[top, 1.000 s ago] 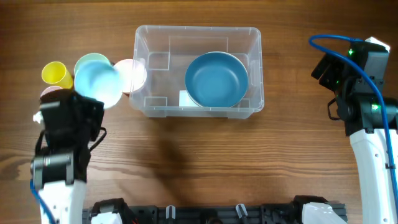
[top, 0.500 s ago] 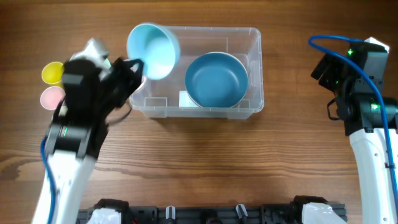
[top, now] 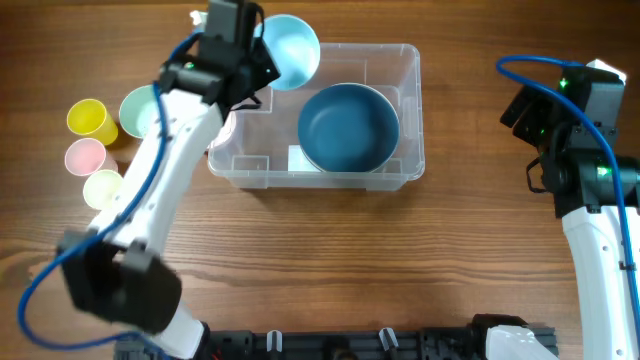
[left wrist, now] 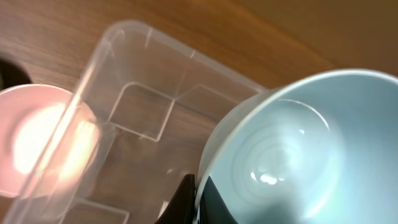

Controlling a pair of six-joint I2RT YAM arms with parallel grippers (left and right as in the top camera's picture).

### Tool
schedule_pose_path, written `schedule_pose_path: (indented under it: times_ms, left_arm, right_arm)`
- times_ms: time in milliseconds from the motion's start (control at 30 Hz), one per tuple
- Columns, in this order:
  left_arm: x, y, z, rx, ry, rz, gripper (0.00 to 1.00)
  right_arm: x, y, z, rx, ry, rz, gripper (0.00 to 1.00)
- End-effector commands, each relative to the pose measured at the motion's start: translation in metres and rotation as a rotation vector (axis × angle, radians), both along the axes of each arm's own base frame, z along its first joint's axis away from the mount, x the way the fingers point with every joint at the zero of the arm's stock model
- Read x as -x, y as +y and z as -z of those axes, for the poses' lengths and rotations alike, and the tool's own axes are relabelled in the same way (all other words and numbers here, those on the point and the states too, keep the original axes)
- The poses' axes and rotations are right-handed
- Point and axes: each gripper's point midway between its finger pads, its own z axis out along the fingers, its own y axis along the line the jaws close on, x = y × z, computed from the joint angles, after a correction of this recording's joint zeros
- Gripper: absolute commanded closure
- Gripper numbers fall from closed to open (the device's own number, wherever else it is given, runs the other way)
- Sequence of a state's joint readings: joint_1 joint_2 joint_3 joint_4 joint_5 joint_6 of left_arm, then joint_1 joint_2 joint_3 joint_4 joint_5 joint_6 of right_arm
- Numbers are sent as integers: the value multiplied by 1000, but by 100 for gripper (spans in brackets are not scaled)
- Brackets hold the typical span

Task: Pack container
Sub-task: 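Lift the light blue bowl and lower it into the bin, then release the light blue bowl and move the left gripper to the pink bowl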

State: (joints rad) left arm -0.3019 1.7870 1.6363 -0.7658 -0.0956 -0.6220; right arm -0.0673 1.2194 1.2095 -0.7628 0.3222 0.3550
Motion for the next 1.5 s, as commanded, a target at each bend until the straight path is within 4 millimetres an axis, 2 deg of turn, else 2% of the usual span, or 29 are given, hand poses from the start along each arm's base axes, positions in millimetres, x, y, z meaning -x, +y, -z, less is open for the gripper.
schedule_pose_path:
  times_ms: [0,133,367,467,533,567,600,633,700,800,867,1000,1033,1100,1167,1233,1433,1467]
  left_arm:
    - [-17,-1,24,-27,14,-10,96]
    - [-24,7,50,-85,45,-43,96]
    - [-15,16,99,-156,176,-60,96]
    - [-14,17,106,-154,191,-76,95]
    - [-14,17,106,-143,191,-94,86]
    - [-14,18,106,-143,194,-97,59]
    - [-14,18,106,-143,195,-98,50]
    - [-14,20,105,-143,194,-100,48]
    - [-13,24,92,-135,175,-109,45]
    - [-9,36,56,-114,121,-132,40]
    - [1,48,27,-103,92,-153,37]
    - [41,90,-28,-67,67,-260,34]
    - [52,99,-35,-53,75,-302,33]
    - [82,120,-43,-40,128,-383,22]
    - [102,134,-39,-39,193,-442,18]
    - [112,145,-23,-33,253,-480,17]
    - [102,141,26,154,297,-474,24]
    - [104,145,41,166,315,-512,24]
  right_arm:
    - [0,-3,-3,2,-11,20,0]
    - [0,-3,-3,3,-11,20,0]
    - [0,-3,-3,2,-11,20,0]
    - [0,-3,-3,3,-11,20,1]
    - [0,-3,-3,3,-11,20,0]
    - [0,-3,-3,2,-11,20,0]
    - [0,-3,-3,3,-11,20,0]
    - [0,-3,-3,2,-11,20,0]
    - [0,-3,-3,2,-11,20,0]
    - [0,-3,-3,2,-11,20,0]
    - [0,-3,-3,3,-12,20,0]
    - [0,-3,-3,2,-12,20,1]
    - [0,-3,-3,2,-11,20,0]
    - [0,-3,-3,2,-11,20,1]
    - [0,-3,-3,3,-11,20,0]
    - [0,-3,-3,3,-12,20,0]
    - [0,-3,-3,3,-12,20,0]
    - [0,-3,-3,2,-11,20,1]
